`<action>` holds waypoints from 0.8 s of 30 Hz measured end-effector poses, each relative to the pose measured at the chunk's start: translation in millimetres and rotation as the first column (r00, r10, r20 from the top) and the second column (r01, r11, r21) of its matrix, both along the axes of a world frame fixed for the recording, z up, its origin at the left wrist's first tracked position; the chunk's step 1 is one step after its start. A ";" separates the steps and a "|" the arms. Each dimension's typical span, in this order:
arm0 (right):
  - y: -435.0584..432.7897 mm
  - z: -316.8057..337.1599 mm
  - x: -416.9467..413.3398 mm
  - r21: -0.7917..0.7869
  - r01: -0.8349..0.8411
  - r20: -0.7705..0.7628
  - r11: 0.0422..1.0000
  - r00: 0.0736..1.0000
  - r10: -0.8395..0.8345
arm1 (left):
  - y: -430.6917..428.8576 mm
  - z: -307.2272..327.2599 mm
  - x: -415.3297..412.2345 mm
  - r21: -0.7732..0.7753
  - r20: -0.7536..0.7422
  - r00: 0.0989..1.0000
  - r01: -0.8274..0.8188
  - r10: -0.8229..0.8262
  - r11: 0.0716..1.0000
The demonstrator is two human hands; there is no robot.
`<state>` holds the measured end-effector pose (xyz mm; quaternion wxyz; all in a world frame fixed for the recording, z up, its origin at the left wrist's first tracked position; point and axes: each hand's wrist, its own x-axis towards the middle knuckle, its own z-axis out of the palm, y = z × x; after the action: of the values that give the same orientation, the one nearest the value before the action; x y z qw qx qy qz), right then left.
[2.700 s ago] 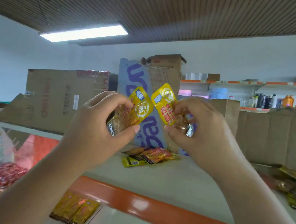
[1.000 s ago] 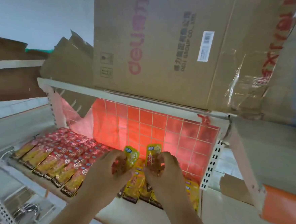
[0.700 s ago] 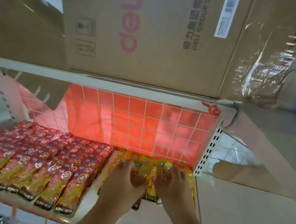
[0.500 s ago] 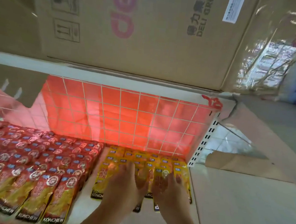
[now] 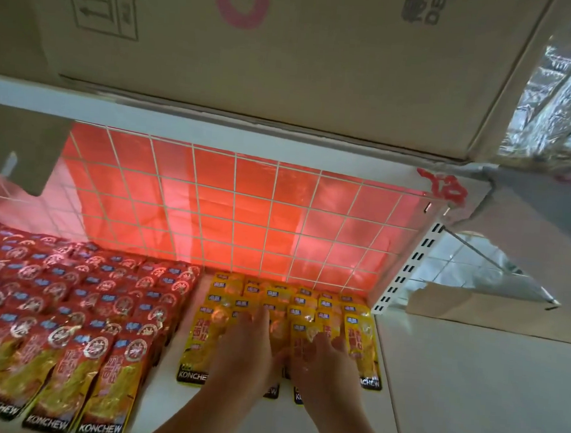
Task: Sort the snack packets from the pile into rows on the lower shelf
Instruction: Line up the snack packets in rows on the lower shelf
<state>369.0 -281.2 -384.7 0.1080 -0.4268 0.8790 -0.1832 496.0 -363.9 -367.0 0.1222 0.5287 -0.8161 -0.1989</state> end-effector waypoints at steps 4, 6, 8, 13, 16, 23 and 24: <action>-3.0 -1.5 0.0 0.017 -0.012 -0.004 1.000 1.000 0.012 | -3.2 -3.2 -0.6 -0.007 0.010 1.000 0.022 -0.022 1.000; -4.8 -1.2 -1.2 0.009 -0.011 0.004 1.000 1.000 0.010 | -3.0 -3.5 2.0 -0.022 -0.016 0.999 0.047 -0.047 0.999; -6.6 -1.7 -2.5 0.011 -0.019 0.010 1.000 1.000 0.018 | -2.2 -3.2 4.5 -0.047 -0.032 0.997 0.069 -0.070 0.997; -6.8 -4.3 -3.9 0.016 -0.043 -0.010 0.999 0.999 0.043 | -2.7 -5.8 8.7 -0.081 -0.011 0.995 0.094 -0.095 0.992; -8.5 -5.3 -5.8 0.020 -0.049 0.015 0.999 0.999 0.049 | -3.1 -6.6 10.6 -0.095 0.003 0.995 0.104 -0.104 0.990; -10.3 -7.1 -7.2 0.016 -0.059 0.016 0.998 0.998 0.058 | -5.4 -7.0 14.5 -0.134 0.046 0.991 0.127 -0.122 0.983; -10.0 -7.5 -7.1 0.009 -0.060 0.016 0.998 0.998 0.060 | -5.5 -7.1 15.0 -0.136 0.051 0.991 0.131 -0.125 0.982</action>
<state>361.9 -291.2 -392.2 0.1225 -0.4510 0.8658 -0.1789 511.1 -369.4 -374.1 0.1283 0.4696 -0.8626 -0.1379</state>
